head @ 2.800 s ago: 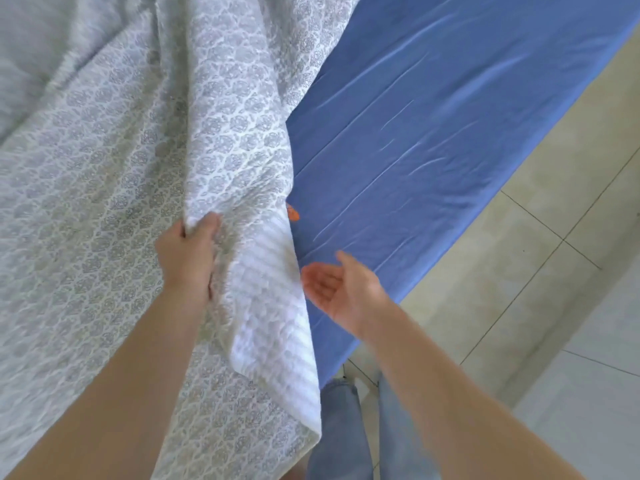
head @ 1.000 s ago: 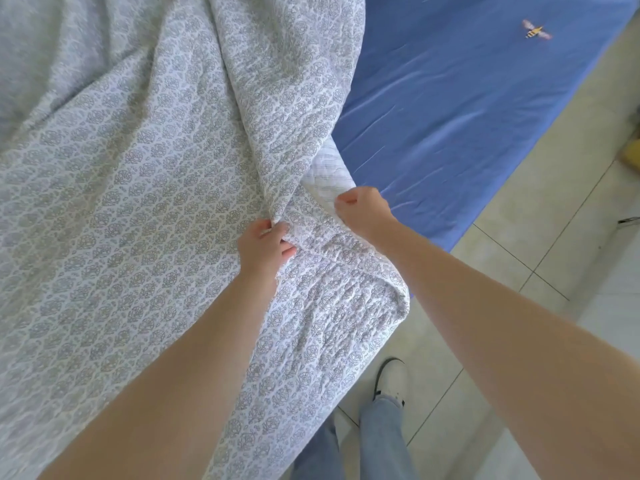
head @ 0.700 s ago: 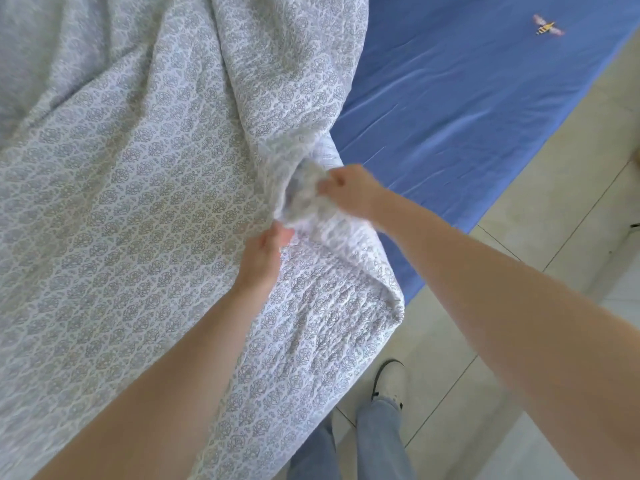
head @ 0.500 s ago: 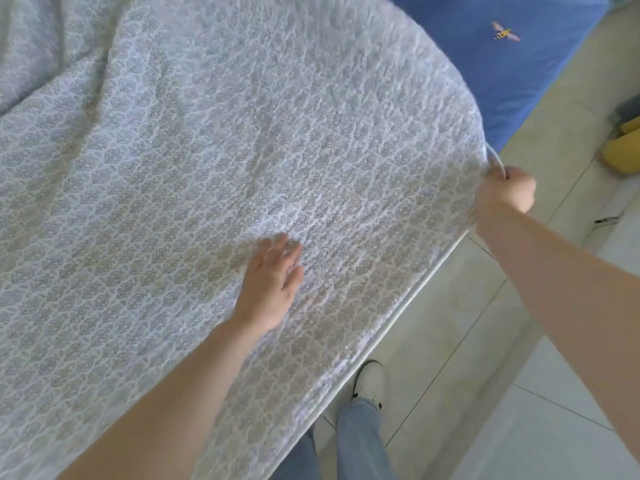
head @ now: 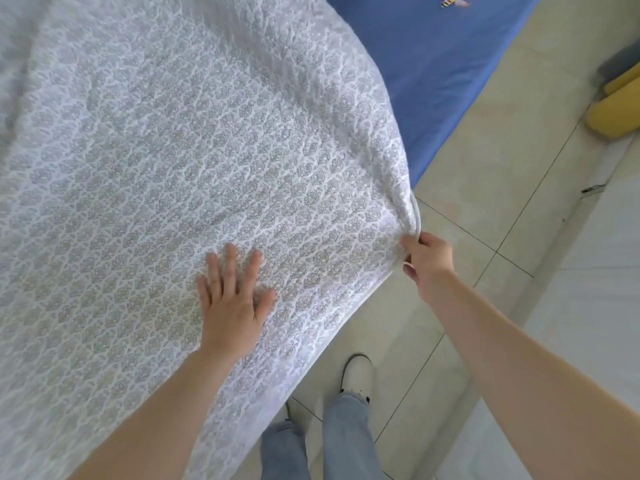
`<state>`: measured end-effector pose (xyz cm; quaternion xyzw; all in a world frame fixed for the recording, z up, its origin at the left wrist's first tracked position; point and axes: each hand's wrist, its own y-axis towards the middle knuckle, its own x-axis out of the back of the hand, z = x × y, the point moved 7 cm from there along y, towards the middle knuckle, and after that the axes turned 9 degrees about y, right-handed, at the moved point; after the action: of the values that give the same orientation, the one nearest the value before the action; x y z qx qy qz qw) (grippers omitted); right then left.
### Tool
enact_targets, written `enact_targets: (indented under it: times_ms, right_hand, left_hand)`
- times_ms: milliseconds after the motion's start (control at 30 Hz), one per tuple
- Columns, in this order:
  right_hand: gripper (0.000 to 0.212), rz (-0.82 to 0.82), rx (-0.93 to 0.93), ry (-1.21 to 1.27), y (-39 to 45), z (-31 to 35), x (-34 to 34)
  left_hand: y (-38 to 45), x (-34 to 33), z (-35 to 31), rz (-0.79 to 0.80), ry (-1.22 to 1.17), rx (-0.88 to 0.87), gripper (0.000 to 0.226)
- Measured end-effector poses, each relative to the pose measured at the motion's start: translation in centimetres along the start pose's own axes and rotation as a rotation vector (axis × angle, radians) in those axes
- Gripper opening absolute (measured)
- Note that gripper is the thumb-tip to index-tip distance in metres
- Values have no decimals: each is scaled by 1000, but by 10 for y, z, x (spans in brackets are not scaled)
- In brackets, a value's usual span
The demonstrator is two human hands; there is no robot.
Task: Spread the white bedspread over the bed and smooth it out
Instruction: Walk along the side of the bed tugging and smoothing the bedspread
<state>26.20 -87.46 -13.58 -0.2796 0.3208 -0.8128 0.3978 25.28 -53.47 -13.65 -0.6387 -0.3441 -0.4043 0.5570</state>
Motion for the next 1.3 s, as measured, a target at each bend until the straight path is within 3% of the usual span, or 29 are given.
enact_targets:
  times_ms: [100,200,400,500,600,667,733,767,833,933,1000,1033,1200,1300]
  right_hand:
    - [28,30,-79,59,9,9,-5]
    - [23,76,-21,54,15,49,-11]
    - [8,128,-140,211,35,97,-21]
    - [30,286,-275,56,31,106,-43]
    - [19,510,-323,53,18,117,-60]
    - [19,355,-214,292,34,127,-42]
    - [20,5,-1,524,51,124,0]
    - [24,-124,81,489,52,117,18]
    - [30,-164,75,351,49,95,26]
    - [8,-25,-193,409,65,87,12]
    - [6,38,-251,365,82,109,3]
    - [2,44,-236,275,91,122,0]
    - [40,87,1,-418,106,174,-13]
    - [32,216,174,-564,101,189,-21]
  left_hand:
    - [3,7,-5,-8,-41,48,68]
    - [13,24,-18,-43,-89,69,64]
    - [67,42,-49,27,-131,129,61]
    - [91,51,-66,22,-95,120,61]
    - [118,63,-84,4,-14,-7,65]
    - [133,68,-90,14,-7,-45,64]
    - [139,66,-90,34,-6,-50,64]
    - [142,66,-90,40,-2,-57,63]
    - [140,64,-89,48,0,-63,63]
    - [144,67,-90,37,47,-70,64]
    - [154,74,-93,19,53,-76,63]
    - [161,79,-96,2,47,-85,63]
    - [213,105,-122,-68,17,-136,60]
    - [240,110,-143,-60,30,-178,62]
